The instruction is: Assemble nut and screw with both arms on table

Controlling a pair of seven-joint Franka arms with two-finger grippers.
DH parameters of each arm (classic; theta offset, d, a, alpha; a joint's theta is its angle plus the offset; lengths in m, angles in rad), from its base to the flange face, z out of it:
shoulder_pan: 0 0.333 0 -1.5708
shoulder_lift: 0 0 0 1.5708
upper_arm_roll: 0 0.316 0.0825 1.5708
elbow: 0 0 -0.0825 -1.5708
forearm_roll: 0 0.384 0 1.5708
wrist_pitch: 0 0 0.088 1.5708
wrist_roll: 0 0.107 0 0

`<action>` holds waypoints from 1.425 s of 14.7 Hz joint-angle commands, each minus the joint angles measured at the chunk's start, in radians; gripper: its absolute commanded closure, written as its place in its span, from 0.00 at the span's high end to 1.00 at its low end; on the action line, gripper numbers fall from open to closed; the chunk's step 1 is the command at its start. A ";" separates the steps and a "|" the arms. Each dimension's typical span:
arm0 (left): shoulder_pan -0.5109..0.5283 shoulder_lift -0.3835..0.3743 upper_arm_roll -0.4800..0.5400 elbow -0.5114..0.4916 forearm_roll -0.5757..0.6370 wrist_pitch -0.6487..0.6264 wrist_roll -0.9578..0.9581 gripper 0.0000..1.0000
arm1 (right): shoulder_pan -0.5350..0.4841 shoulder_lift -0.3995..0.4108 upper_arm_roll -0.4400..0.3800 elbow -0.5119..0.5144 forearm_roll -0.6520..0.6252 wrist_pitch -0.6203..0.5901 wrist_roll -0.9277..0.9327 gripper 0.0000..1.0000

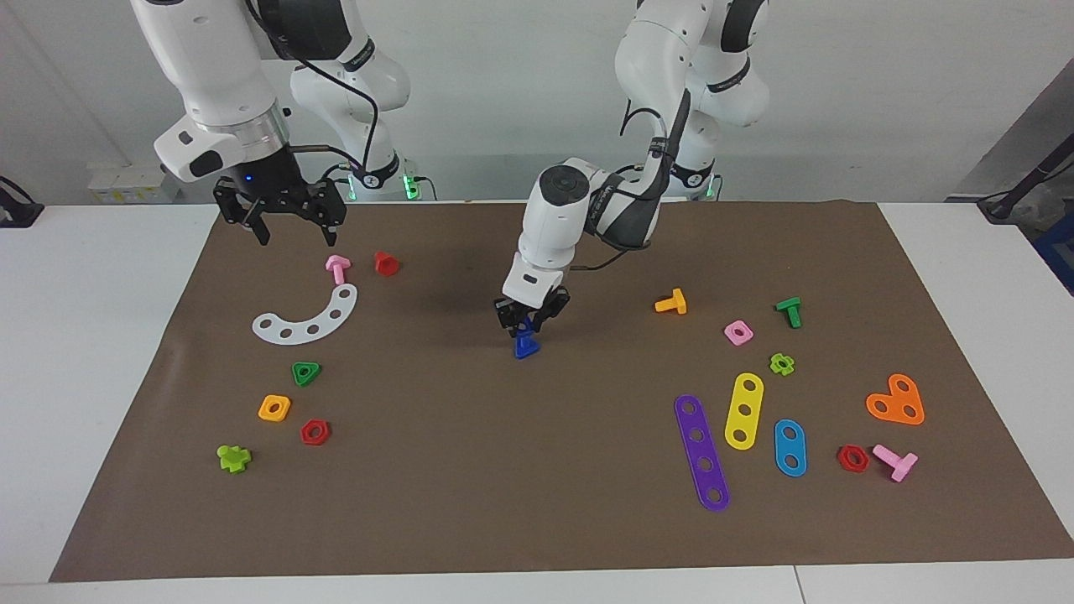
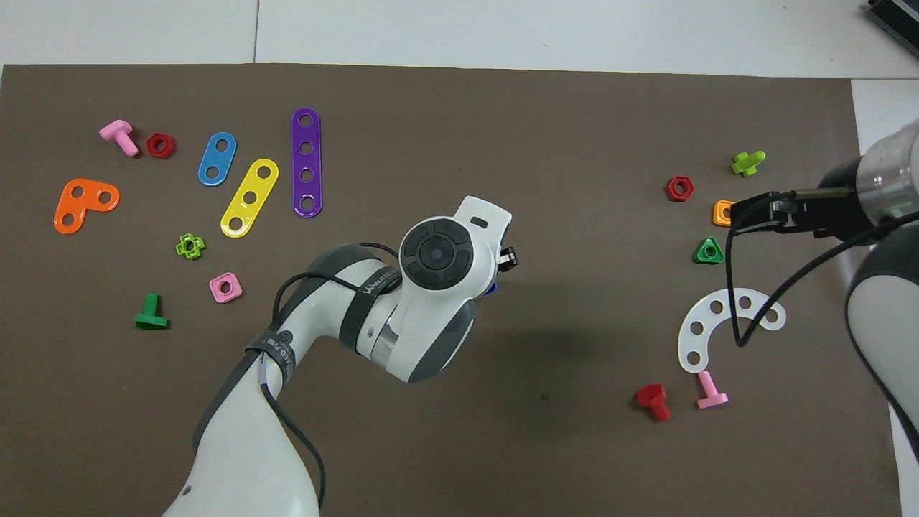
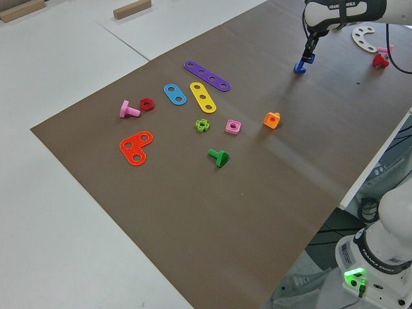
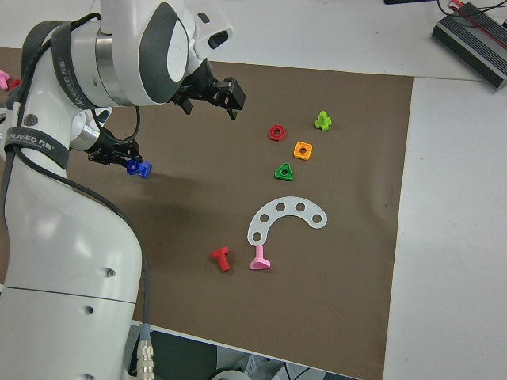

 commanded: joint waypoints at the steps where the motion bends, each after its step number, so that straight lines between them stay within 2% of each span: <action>1: -0.022 0.025 0.020 -0.058 0.009 -0.008 -0.007 0.00 | -0.005 -0.009 0.002 -0.005 0.023 -0.008 -0.009 1.00; 10: -0.007 0.020 0.023 -0.054 0.013 -0.062 -0.004 0.00 | -0.005 -0.011 0.002 -0.005 0.009 -0.015 -0.008 1.00; 14: 0.038 0.031 0.025 0.075 0.004 -0.220 -0.003 0.00 | -0.008 -0.009 0.002 -0.005 0.009 -0.007 -0.011 1.00; 16: 0.042 0.049 0.025 0.104 -0.004 -0.214 -0.004 0.00 | -0.008 -0.009 0.000 -0.005 0.009 -0.007 -0.009 1.00; 21: 0.035 0.054 0.025 0.107 -0.033 -0.198 -0.009 0.00 | -0.017 -0.011 0.000 -0.011 0.011 -0.001 -0.009 1.00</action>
